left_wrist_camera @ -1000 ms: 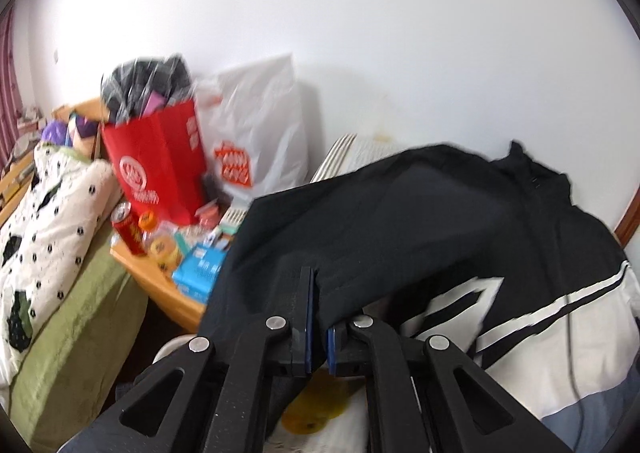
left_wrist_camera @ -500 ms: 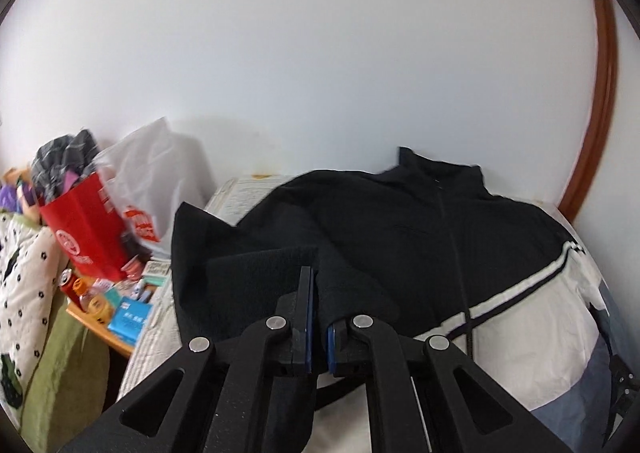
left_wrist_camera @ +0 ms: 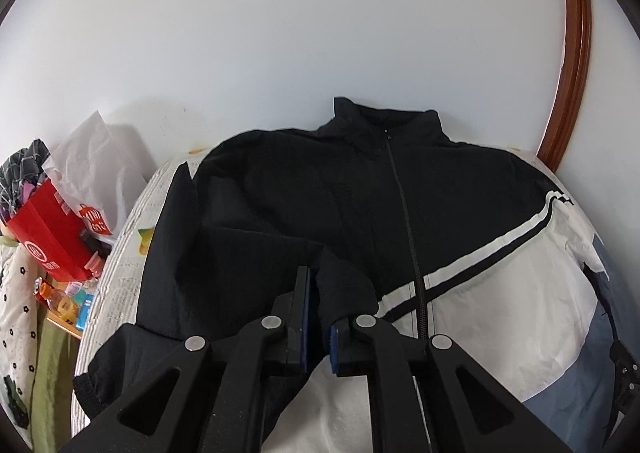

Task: Fold large clothes

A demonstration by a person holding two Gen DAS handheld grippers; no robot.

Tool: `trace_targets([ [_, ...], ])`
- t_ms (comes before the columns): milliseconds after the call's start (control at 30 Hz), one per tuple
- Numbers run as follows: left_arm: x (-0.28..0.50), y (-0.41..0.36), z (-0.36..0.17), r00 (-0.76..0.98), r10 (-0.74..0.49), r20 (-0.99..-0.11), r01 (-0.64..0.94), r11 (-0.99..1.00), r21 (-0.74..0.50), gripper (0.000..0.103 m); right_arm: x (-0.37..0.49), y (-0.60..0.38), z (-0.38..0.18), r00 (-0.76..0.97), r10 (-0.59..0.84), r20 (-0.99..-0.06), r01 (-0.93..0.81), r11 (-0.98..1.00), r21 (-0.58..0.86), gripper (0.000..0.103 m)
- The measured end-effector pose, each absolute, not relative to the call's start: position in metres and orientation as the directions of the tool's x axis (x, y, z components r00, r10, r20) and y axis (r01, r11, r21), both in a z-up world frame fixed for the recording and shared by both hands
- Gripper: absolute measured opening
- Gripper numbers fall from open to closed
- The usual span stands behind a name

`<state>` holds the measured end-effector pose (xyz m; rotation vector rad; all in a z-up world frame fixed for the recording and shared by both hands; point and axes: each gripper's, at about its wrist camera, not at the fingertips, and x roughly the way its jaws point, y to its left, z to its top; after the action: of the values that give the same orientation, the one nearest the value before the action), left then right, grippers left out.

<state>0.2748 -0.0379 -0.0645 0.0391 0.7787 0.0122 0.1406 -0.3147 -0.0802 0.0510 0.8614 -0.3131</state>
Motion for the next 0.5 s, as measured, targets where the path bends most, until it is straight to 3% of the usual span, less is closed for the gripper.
trace_targets([
  [300,0.253,-0.022,-0.062,0.709,0.026,-0.705,-0.032,0.999,0.004,0.055,0.129,-0.303,-0.076,0.617,-0.241,-0.749,0.269,0.959,-0.087,0.097],
  [500,0.225,-0.003,-0.052,0.726,0.014,-0.687,-0.042,0.999,-0.024,0.066,0.117,-0.273,-0.066,0.645,-0.223,-0.730,0.219,0.970,-0.103,0.097],
])
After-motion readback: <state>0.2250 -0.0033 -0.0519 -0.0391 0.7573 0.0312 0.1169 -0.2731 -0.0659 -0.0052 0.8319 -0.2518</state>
